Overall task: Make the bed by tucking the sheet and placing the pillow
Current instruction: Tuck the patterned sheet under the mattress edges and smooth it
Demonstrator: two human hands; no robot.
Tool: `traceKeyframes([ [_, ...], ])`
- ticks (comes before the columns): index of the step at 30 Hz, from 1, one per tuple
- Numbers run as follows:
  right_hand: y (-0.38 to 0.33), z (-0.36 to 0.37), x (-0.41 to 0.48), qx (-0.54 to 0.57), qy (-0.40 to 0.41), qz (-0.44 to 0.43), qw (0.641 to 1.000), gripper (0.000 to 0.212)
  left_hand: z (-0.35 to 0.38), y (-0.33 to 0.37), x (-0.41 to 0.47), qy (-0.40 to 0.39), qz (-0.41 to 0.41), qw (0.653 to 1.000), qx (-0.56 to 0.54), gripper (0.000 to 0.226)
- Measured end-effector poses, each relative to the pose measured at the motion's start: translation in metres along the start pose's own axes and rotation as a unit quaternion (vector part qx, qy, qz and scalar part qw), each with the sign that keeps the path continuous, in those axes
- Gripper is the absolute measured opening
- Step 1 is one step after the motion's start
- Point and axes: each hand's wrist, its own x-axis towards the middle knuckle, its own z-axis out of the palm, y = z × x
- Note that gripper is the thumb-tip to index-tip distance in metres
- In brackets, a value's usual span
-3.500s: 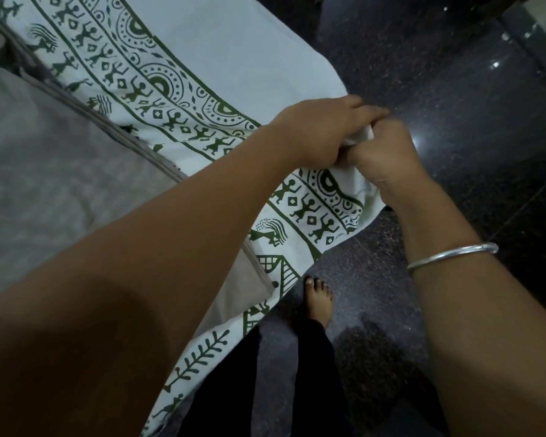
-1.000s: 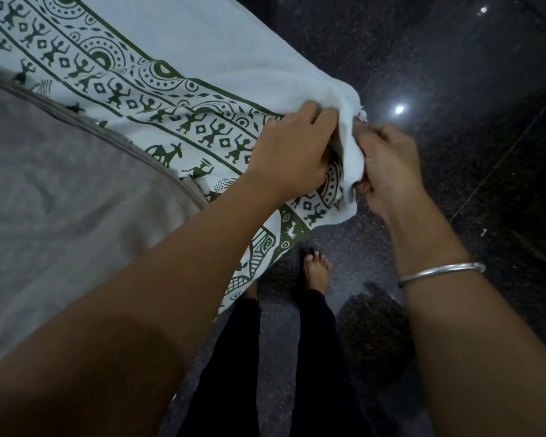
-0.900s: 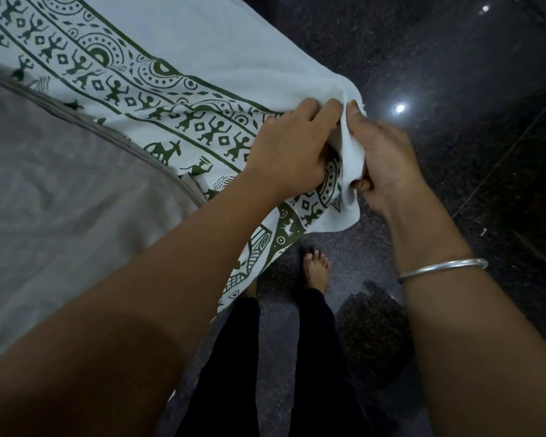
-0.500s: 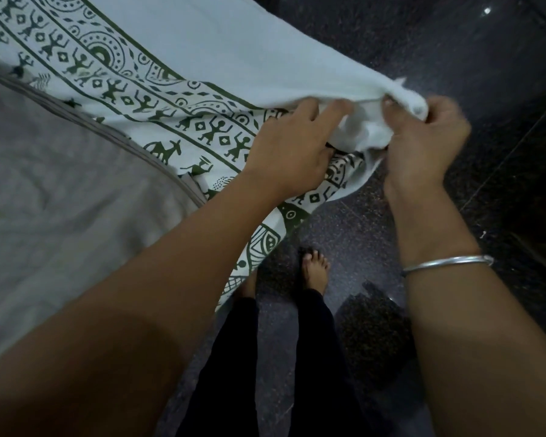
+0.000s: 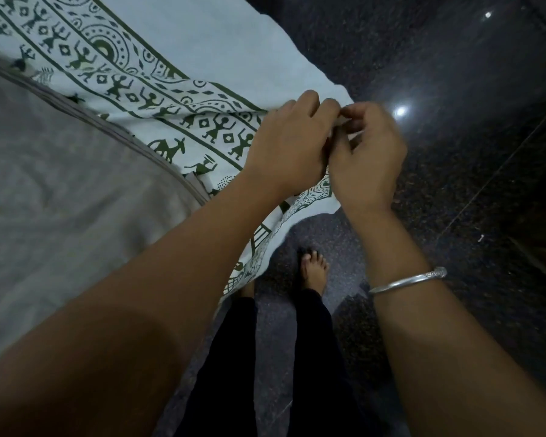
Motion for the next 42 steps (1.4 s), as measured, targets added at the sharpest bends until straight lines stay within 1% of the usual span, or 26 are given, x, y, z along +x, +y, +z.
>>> traceKeyframes([
  [2, -0.004, 0.006, -0.002, 0.039, -0.046, 0.004, 0.998, 0.022, 0.004, -0.005, -0.003, 0.025, -0.018, 0.999, 0.044, 0.032],
  [4, -0.007, 0.011, -0.002, 0.043, -0.084, -0.002, 0.996, 0.026, 0.008, -0.011, -0.007, 0.045, -0.033, 0.996, 0.069, 0.034],
  [8, -0.007, 0.015, 0.005, -0.055, -0.139, -0.026, 0.988, 0.040, 0.009, -0.019, -0.012, 0.027, -0.010, 0.997, 0.064, 0.040],
  [9, -0.007, 0.016, 0.007, -0.089, -0.143, -0.023, 0.985, 0.041, 0.008, -0.020, -0.013, 0.026, -0.005, 0.998, 0.056, 0.041],
  [11, -0.009, 0.017, 0.010, -0.149, -0.125, -0.032, 0.980, 0.041, 0.004, -0.021, -0.014, 0.016, 0.002, 1.000, 0.026, 0.043],
  [13, -0.014, 0.019, 0.010, -0.171, -0.101, -0.067, 0.978, 0.037, -0.001, -0.024, -0.015, 0.013, 0.009, 1.000, -0.002, 0.042],
  [15, -0.019, 0.023, 0.009, -0.166, -0.101, -0.116, 0.974, 0.035, -0.007, -0.029, -0.017, 0.048, 0.003, 0.999, -0.004, 0.036],
  [18, -0.032, 0.030, 0.008, -0.141, -0.114, -0.183, 0.966, 0.032, -0.016, -0.038, -0.024, 0.125, -0.040, 0.990, 0.056, 0.023],
  [20, -0.043, 0.037, 0.006, -0.130, -0.131, -0.226, 0.956, 0.030, -0.022, -0.048, -0.029, 0.152, -0.072, 0.983, 0.077, 0.018],
  [21, -0.047, 0.041, 0.006, -0.130, -0.143, -0.241, 0.951, 0.031, -0.025, -0.055, -0.032, 0.153, -0.085, 0.982, 0.077, 0.020],
  [22, -0.052, 0.046, 0.006, -0.130, -0.156, -0.249, 0.947, 0.032, -0.027, -0.062, -0.034, 0.137, -0.099, 0.983, 0.070, 0.024],
  [25, -0.063, 0.064, 0.011, -0.156, -0.212, -0.256, 0.930, 0.042, -0.028, -0.084, -0.038, 0.034, -0.149, 0.987, 0.048, 0.040],
  [27, -0.069, 0.074, 0.016, -0.204, -0.227, -0.262, 0.915, 0.049, -0.029, -0.096, -0.038, -0.016, -0.143, 0.989, 0.026, 0.054],
  [29, -0.077, 0.082, 0.019, -0.259, -0.212, -0.251, 0.908, 0.050, -0.031, -0.105, -0.037, -0.036, -0.132, 0.991, -0.001, 0.065],
  [31, -0.086, 0.088, 0.022, -0.295, -0.192, -0.246, 0.903, 0.043, -0.037, -0.112, -0.038, -0.034, -0.138, 0.990, -0.006, 0.065],
  [34, -0.099, 0.099, 0.023, -0.288, -0.169, -0.285, 0.899, 0.029, -0.043, -0.121, -0.043, 0.037, -0.186, 0.981, 0.041, 0.047],
  [36, -0.107, 0.108, 0.024, -0.274, -0.178, -0.310, 0.893, 0.030, -0.049, -0.130, -0.047, 0.069, -0.235, 0.967, 0.069, 0.039],
  [37, -0.111, 0.112, 0.025, -0.274, -0.198, -0.316, 0.886, 0.033, -0.051, -0.136, -0.050, 0.073, -0.257, 0.960, 0.080, 0.037],
  [38, -0.114, 0.117, 0.025, -0.285, -0.226, -0.314, 0.877, 0.038, -0.052, -0.142, -0.053, 0.069, -0.276, 0.955, 0.085, 0.037],
  [40, -0.117, 0.127, 0.026, -0.336, -0.279, -0.293, 0.850, 0.043, -0.052, -0.155, -0.059, 0.035, -0.295, 0.952, 0.077, 0.045],
  [42, -0.116, 0.134, 0.029, -0.382, -0.302, -0.285, 0.825, 0.040, -0.048, -0.164, -0.062, -0.014, -0.287, 0.956, 0.062, 0.053],
])
